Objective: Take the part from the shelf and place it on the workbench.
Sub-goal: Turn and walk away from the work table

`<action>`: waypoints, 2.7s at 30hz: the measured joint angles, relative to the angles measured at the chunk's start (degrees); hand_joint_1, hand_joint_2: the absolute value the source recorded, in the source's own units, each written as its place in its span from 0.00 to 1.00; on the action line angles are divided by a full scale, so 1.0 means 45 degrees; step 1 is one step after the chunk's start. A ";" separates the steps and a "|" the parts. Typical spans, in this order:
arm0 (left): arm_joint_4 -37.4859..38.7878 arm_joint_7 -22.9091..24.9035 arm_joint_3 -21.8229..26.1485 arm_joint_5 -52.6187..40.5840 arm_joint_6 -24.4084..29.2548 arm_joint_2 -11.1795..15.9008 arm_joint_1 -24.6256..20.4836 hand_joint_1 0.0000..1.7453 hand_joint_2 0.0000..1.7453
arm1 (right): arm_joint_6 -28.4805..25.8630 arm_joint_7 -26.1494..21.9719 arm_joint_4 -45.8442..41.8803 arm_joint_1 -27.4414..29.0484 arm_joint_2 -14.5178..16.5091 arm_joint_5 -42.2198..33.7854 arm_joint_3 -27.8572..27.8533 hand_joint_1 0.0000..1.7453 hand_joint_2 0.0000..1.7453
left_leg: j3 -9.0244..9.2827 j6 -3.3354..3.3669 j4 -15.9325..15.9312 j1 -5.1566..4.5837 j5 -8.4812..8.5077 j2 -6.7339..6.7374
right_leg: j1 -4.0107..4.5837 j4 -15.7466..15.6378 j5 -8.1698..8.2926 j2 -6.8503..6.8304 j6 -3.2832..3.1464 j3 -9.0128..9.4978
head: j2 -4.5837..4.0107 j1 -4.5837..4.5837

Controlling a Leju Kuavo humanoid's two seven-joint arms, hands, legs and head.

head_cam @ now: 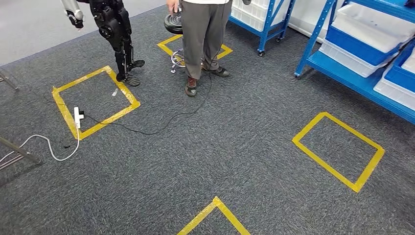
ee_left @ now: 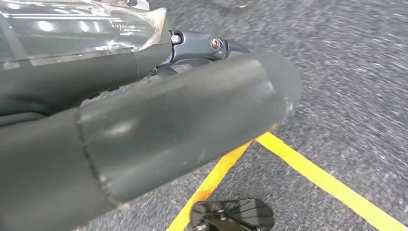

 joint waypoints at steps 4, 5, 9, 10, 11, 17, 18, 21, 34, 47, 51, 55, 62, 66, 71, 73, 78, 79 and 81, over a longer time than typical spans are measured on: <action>-0.0001 -0.0002 0.0000 -0.0002 0.0004 0.0027 -0.0021 0.00 0.00 | 0.0000 -0.0015 0.0000 -0.0034 0.0018 0.0001 0.0006 0.00 0.00 | 0.0669 0.0132 -0.1609 -0.0053 0.0471 -0.0496 | 0.0050 0.0020 0.0106 0.0581 0.0228 -0.0210 | 0.0000 0.0008; -0.0001 -0.0002 0.0000 -0.0002 0.0002 0.0012 -0.0031 0.00 0.00 | 0.0000 -0.0016 0.0000 -0.0007 0.0011 0.0001 0.0006 0.00 0.00 | 0.0673 0.0197 -0.1655 -0.0067 0.0522 -0.0334 | 0.0051 0.0006 0.0146 0.0682 0.0324 -0.0297 | 0.0000 0.0005; -0.0010 -0.0004 0.0006 0.0000 0.0005 -0.0001 -0.0017 0.00 0.00 | 0.0000 -0.0016 0.0004 0.0008 -0.0002 0.0001 0.0008 0.00 0.00 | 0.0674 0.0499 -0.1907 -0.0067 0.0737 0.0399 | 0.0065 0.1727 -0.0725 -0.0499 0.0332 -0.1278 | 0.0000 0.0085; -0.0010 -0.0004 0.0006 0.0000 0.0004 0.0004 -0.0007 0.00 0.00 | 0.0000 -0.0016 0.0005 -0.0008 0.0003 0.0002 0.0010 0.00 0.00 | 0.0650 0.0523 -0.1906 -0.0080 0.0742 0.0608 | 0.0052 0.2594 -0.1101 -0.0703 0.0319 -0.1692 | 0.0000 0.0107; -0.0009 -0.0004 0.0006 0.0000 0.0002 0.0002 -0.0003 0.00 0.00 | 0.0000 -0.0015 0.0005 -0.0010 0.0004 0.0004 0.0011 0.00 0.00 | 0.0634 0.0523 -0.1903 -0.0093 0.0739 0.0812 | 0.0026 0.3301 -0.1352 -0.0799 0.0353 -0.2001 | 0.0000 0.0106; -0.0006 0.0001 0.0005 0.0000 0.0000 -0.0029 -0.0001 0.00 0.00 | 0.0027 0.0023 0.0007 -0.0011 -0.0050 0.0030 0.0017 0.00 0.00 | 0.0715 0.0246 -0.1809 -0.0137 0.0579 0.1790 | -0.0131 0.0393 -0.0302 -0.1860 0.0801 -0.0170 | 0.0000 0.0118; -0.0006 0.0001 0.0005 -0.0001 0.0000 -0.0025 -0.0006 0.00 0.00 | 0.0034 0.0023 0.0008 -0.0022 -0.0045 0.0035 0.0019 0.00 0.00 | 0.0749 0.0158 -0.1784 -0.0169 0.0539 0.1917 | -0.0096 0.0129 -0.0241 -0.1962 0.0718 -0.0035 | 0.0000 0.0096; -0.0007 -0.0002 0.0005 -0.0011 -0.0001 -0.0035 -0.0054 0.00 0.00 | 0.0039 0.0028 0.0010 0.0026 -0.0057 0.0039 0.0022 0.00 0.00 | 0.0849 -0.0090 -0.1732 -0.0094 0.0421 0.2052 | -0.0073 0.0088 -0.0194 -0.1535 0.0400 -0.0073 | 0.0000 0.0033; 0.0000 0.0011 -0.0024 -0.0277 -0.0138 -0.0023 -0.0029 0.00 0.00 | 0.0004 0.0044 0.0015 0.0015 0.0002 -0.0188 0.0017 0.00 0.00 | 0.0692 0.0195 -0.1592 -0.0008 0.0438 -0.0840 | 0.0009 0.0090 0.0044 0.0622 0.0182 -0.0174 | 0.0000 0.0000; -0.0011 0.0052 -0.0058 -0.0329 -0.0172 -0.0113 -0.0123 0.00 0.00 | -0.0018 0.0057 0.0024 0.0023 -0.0038 -0.0227 0.0012 0.00 0.00 | 0.0851 0.0243 -0.2010 -0.0080 0.0594 0.1683 | -0.0137 0.0575 -0.0426 -0.1737 0.0874 -0.0341 | 0.0000 0.0111; -0.0015 0.0055 -0.0059 -0.0346 -0.0188 -0.0097 -0.0222 0.00 0.00 | -0.0015 0.0057 0.0024 0.0029 -0.0019 -0.0226 0.0012 0.00 0.00 | 0.1011 -0.0060 -0.1934 -0.0108 0.0421 0.2080 | -0.0109 0.0025 -0.0149 -0.1679 0.0415 -0.0071 | 0.0000 0.0044; -0.0012 0.0047 -0.0063 -0.0358 -0.0186 -0.0074 -0.0239 0.00 0.00 | -0.0010 0.0057 0.0024 0.0015 0.0004 -0.0211 0.0012 0.00 0.00 | 0.0278 -0.0254 -0.0127 0.0020 -0.0793 0.0820 | -0.0166 0.0001 -0.0048 -0.1093 0.0087 -0.0074 | 0.0000 0.0010; -0.0010 0.0045 -0.0062 -0.0364 -0.0185 -0.0014 -0.0167 0.00 0.00 | 0.0000 0.0068 0.0027 0.0035 0.0028 -0.0186 0.0012 0.00 0.00 | 0.0435 0.0058 -0.0832 0.0030 0.0180 -0.0244 | -0.0041 0.0034 0.0012 0.0173 0.0026 -0.0066 | 0.0000 0.0020; -0.0015 0.0045 -0.0062 -0.0383 -0.0185 0.0011 -0.0208 0.00 0.00 | 0.0000 0.0073 0.0029 0.0031 0.0035 -0.0181 0.0012 0.00 0.00 | 0.0793 0.0226 -0.1765 -0.0048 0.0436 -0.0407 | -0.0036 0.0014 0.0157 0.0696 0.0316 -0.0304 | 0.0000 0.0019; -0.0015 0.0033 -0.0058 -0.0384 -0.0151 0.0005 -0.0193 0.00 0.00 | -0.0019 0.0124 0.0029 0.0028 0.0021 0.0102 0.0092 0.00 0.00 | 0.0817 0.0534 -0.2052 -0.0081 0.0664 0.0387 | 0.0019 0.2359 -0.1052 -0.0724 0.0352 -0.1559 | 0.0000 0.0156; -0.0015 -0.0052 -0.0058 -0.0387 -0.0171 0.0006 -0.0179 0.00 0.00 | -0.0017 0.0181 0.0029 0.0042 0.0021 0.0232 0.0192 0.00 0.00 | 0.0774 0.0532 -0.2044 -0.0107 0.0666 0.0649 | -0.0009 0.3537 -0.1497 -0.0872 0.0426 -0.2013 | 0.0000 0.0162; -0.0015 -0.0486 -0.0055 -0.0336 -0.0598 -0.0015 -0.0197 0.00 0.00 | -0.0016 0.0272 0.0029 0.0051 -0.0007 0.0368 0.0339 0.00 0.00 | 0.0784 0.0392 -0.1955 -0.0173 0.0618 0.0881 | -0.0047 0.0334 -0.0423 -0.1121 0.0654 0.0010 | 0.0000 0.0167; -0.0015 -0.0562 -0.0053 -0.0307 -0.0725 -0.0008 -0.0200 0.00 0.00 | -0.0016 0.0278 0.0030 0.0047 0.0000 0.0390 0.0355 0.00 0.00 | 0.0770 0.0373 -0.1912 -0.0214 0.0573 0.0888 | -0.0063 -0.0031 -0.0330 -0.1159 0.0583 0.0213 | 0.0000 0.0153; -0.0015 -0.0658 -0.0053 -0.0267 -0.0892 0.0007 -0.0197 0.00 0.00 | -0.0015 0.0290 0.0033 0.0061 0.0013 0.0419 0.0390 0.00 0.00 | 0.0742 0.0457 -0.1868 -0.0225 0.0567 0.0878 | -0.0078 -0.0134 -0.0281 -0.1151 0.0472 0.0270 | 0.0000 0.0133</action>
